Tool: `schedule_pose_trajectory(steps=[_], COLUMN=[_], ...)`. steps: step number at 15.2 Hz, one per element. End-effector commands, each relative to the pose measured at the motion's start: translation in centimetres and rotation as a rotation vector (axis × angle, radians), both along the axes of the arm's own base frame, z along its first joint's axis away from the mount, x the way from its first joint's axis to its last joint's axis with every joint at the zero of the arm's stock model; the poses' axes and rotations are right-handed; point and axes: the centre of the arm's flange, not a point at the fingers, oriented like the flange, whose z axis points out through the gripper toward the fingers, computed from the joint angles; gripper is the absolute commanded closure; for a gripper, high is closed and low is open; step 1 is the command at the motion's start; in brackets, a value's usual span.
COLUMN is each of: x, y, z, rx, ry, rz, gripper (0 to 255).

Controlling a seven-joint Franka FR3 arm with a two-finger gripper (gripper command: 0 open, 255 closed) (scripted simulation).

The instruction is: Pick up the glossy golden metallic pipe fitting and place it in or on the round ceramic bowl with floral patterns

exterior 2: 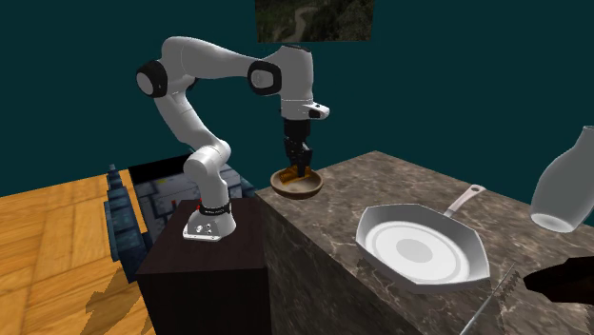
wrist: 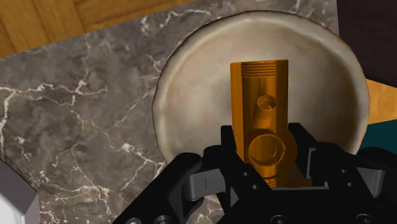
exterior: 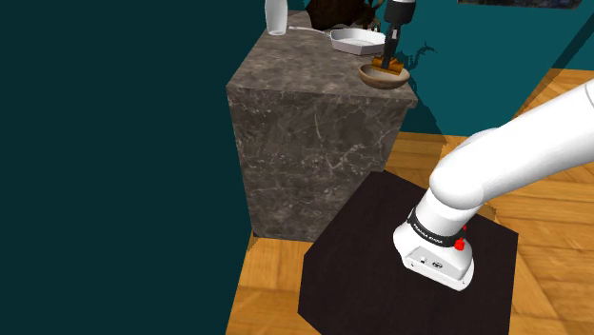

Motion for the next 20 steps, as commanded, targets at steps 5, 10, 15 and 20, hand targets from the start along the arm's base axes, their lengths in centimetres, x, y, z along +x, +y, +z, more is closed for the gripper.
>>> schedule_pose_trajectory(steps=[5, 10, 15, 20], x=[0.0, 0.0, 0.0, 0.0], y=[0.0, 0.1, 0.2, 0.2], z=[0.0, 2.6, 5.0, 5.0], rx=[0.000, 0.000, 0.000, 0.000], ry=[0.000, 0.000, 0.000, 0.000], rz=[0.000, 0.000, 0.000, 0.000], gripper=[0, 0, 0, 0])
